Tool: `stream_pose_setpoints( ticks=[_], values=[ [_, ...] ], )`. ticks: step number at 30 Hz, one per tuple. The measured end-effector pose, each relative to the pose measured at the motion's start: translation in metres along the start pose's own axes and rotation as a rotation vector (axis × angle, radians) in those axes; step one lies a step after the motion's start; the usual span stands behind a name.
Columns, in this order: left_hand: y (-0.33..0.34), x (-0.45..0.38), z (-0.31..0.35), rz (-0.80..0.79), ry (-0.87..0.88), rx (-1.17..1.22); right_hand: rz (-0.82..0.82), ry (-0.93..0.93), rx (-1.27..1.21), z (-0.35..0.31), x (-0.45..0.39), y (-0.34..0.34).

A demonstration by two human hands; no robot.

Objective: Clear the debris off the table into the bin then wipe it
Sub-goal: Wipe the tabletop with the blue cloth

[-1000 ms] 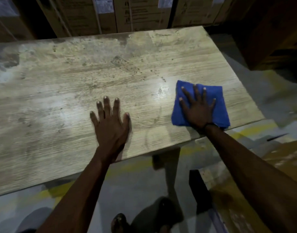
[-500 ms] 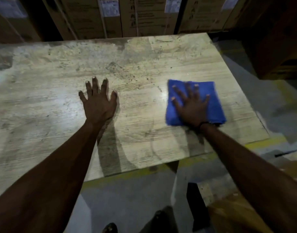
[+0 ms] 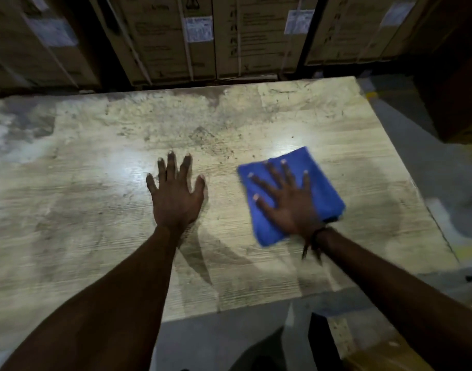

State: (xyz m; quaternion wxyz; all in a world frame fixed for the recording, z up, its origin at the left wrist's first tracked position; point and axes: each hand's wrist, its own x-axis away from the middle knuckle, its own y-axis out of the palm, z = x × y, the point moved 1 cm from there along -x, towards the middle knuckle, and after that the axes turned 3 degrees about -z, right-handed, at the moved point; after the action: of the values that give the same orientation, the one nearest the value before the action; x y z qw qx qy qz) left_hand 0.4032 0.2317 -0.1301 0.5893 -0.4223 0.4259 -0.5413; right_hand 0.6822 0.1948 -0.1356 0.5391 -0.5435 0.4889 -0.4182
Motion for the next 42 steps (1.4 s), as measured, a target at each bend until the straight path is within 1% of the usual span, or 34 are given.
stream_pose_setpoints(
  ticks=[3,5,6,7,8,9,11,12,13,14,15,17,20,22,23,24,26,28,30,32,35,37,39,40,42],
  values=[
    [-0.003,0.0,0.002,-0.015,-0.009,-0.014,-0.054,0.324,-0.099,0.059,-0.056,-0.01],
    [-0.004,0.0,0.001,-0.013,-0.013,-0.01,-0.044,0.46,-0.187,0.065,-0.072,-0.01],
    [-0.004,-0.001,0.001,-0.008,-0.012,-0.008,-0.023,0.48,-0.17,0.053,-0.073,-0.006],
    [-0.005,0.0,0.001,-0.001,-0.008,-0.01,0.011,0.444,-0.109,0.032,-0.068,-0.002],
    [-0.005,-0.001,0.001,0.003,-0.005,-0.012,0.023,0.351,-0.055,0.005,-0.057,-0.001],
    [-0.004,-0.001,0.0,0.004,-0.003,-0.009,0.024,0.21,-0.027,-0.025,-0.042,-0.001],
    [-0.004,-0.001,-0.001,0.003,-0.003,0.005,-0.036,-0.076,-0.039,-0.07,-0.007,-0.002],
    [-0.004,-0.001,-0.001,0.0,-0.001,0.01,-0.059,-0.158,-0.065,-0.079,0.004,-0.005],
    [-0.005,-0.001,-0.001,-0.009,-0.001,0.013,-0.061,-0.199,-0.081,-0.077,0.004,-0.007],
    [-0.006,-0.001,0.0,-0.019,-0.004,0.014,-0.049,-0.199,-0.069,-0.065,-0.006,-0.007],
    [-0.007,-0.002,0.001,-0.029,-0.012,0.012,-0.036,-0.155,-0.045,-0.05,-0.024,-0.004],
    [-0.009,-0.001,0.002,-0.045,-0.026,0.017,-0.016,0.037,-0.026,-0.007,-0.073,-0.001],
    [-0.011,-0.001,0.004,-0.043,-0.034,0.037,-0.098,0.301,-0.141,0.057,-0.142,-0.01],
    [-0.011,0.0,0.005,-0.034,-0.038,0.046,-0.093,0.429,-0.205,0.06,-0.158,-0.008],
    [-0.011,-0.001,0.005,-0.036,-0.039,0.049,-0.059,0.437,-0.165,0.045,-0.158,-0.004],
    [-0.011,0.0,0.005,-0.038,-0.037,0.05,-0.017,0.391,-0.104,0.023,-0.151,0.0],
    [-0.01,-0.001,0.004,-0.02,-0.032,0.044,0.015,0.168,-0.046,-0.032,-0.12,0.006],
    [-0.007,-0.001,0.002,0.007,-0.027,0.035,-0.02,-0.076,-0.059,-0.066,-0.085,0.004],
    [-0.006,-0.001,0.001,0.019,-0.022,0.021,-0.033,-0.158,-0.08,-0.063,-0.077,-0.002],
    [-0.007,-0.001,0.003,0.016,-0.023,0.011,-0.006,-0.089,-0.049,-0.037,-0.098,0.0],
    [-0.01,-0.001,0.004,-0.016,-0.033,0.021,-0.044,0.188,-0.079,0.019,-0.152,0.001],
    [-0.01,-0.001,0.004,-0.03,-0.035,0.029,-0.072,0.314,-0.145,0.045,-0.179,-0.002],
    [-0.011,-0.001,0.003,-0.03,-0.042,0.036,-0.074,0.385,-0.187,0.045,-0.193,-0.003],
    [-0.011,-0.001,0.003,-0.026,-0.044,0.04,-0.065,0.4,-0.182,0.034,-0.194,-0.001],
    [-0.012,-0.001,0.004,-0.025,-0.042,0.043,-0.028,0.339,-0.104,-0.002,-0.184,0.004]
  ],
)
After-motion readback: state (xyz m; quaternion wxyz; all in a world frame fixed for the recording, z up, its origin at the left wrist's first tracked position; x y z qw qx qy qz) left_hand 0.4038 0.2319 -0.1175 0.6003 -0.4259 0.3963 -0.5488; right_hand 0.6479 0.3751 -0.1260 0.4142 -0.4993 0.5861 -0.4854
